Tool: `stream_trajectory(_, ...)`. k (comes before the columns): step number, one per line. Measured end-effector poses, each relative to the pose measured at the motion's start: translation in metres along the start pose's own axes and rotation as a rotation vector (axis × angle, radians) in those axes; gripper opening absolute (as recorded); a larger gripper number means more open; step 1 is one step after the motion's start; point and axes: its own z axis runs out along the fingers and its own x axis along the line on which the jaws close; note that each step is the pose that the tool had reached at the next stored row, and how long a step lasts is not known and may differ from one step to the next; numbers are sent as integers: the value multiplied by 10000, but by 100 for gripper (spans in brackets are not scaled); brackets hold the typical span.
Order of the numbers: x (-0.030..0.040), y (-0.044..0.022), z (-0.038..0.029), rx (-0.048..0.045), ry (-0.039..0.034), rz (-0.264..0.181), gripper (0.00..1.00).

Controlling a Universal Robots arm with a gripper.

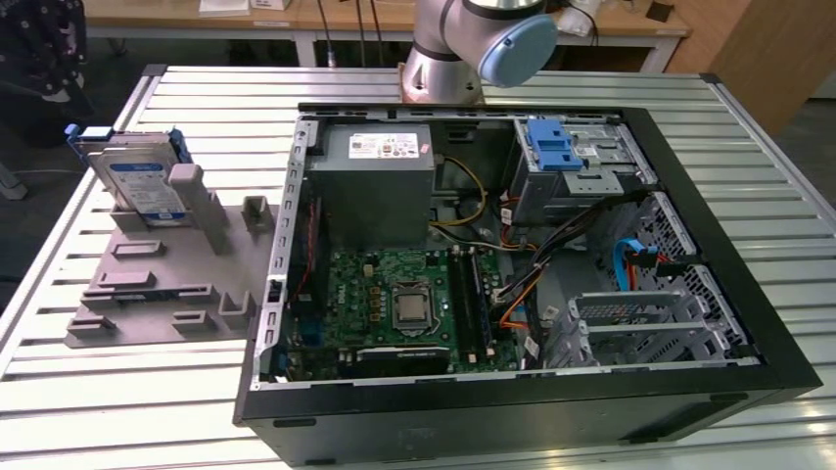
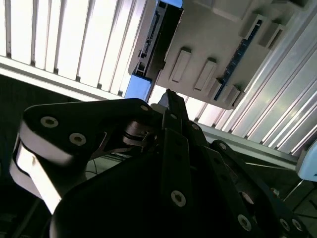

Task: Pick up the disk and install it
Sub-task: 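Pick up the disk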

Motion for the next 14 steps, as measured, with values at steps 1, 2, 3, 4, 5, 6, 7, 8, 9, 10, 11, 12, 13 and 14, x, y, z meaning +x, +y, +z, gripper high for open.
stream_trajectory(1, 0, 0, 0, 0, 1, -62, 11)
stream_trajectory(2, 0, 0, 0, -1, 2, -64, 11)
stream_trajectory(3, 0, 0, 0, 0, 1, -67, 11)
stream_trajectory(4, 0, 0, 1, 0, 1, -70, 11)
stream_trajectory(5, 0, 0, 0, 0, 2, -72, 11)
stream_trajectory(6, 0, 0, 1, 0, 2, -81, 11)
stream_trajectory(7, 0, 3, 2, 0, 2, -156, 16)
stream_trajectory(8, 0, 3, 4, -3, 5, -305, 16)
stream_trajectory(9, 1, 3, 5, -6, 9, -501, 23)
stream_trajectory(10, 1, 3, 8, -10, 12, -665, 29)
stream_trajectory(11, 1, 4, 12, -11, 16, -861, 35)
stream_trajectory(12, 1, 5, 17, -12, 18, -1008, 35)
stream_trajectory(13, 1, 7, 25, -13, 19, -1060, 41)
stream_trajectory(14, -1, 12, 35, -13, 21, -1069, 41)
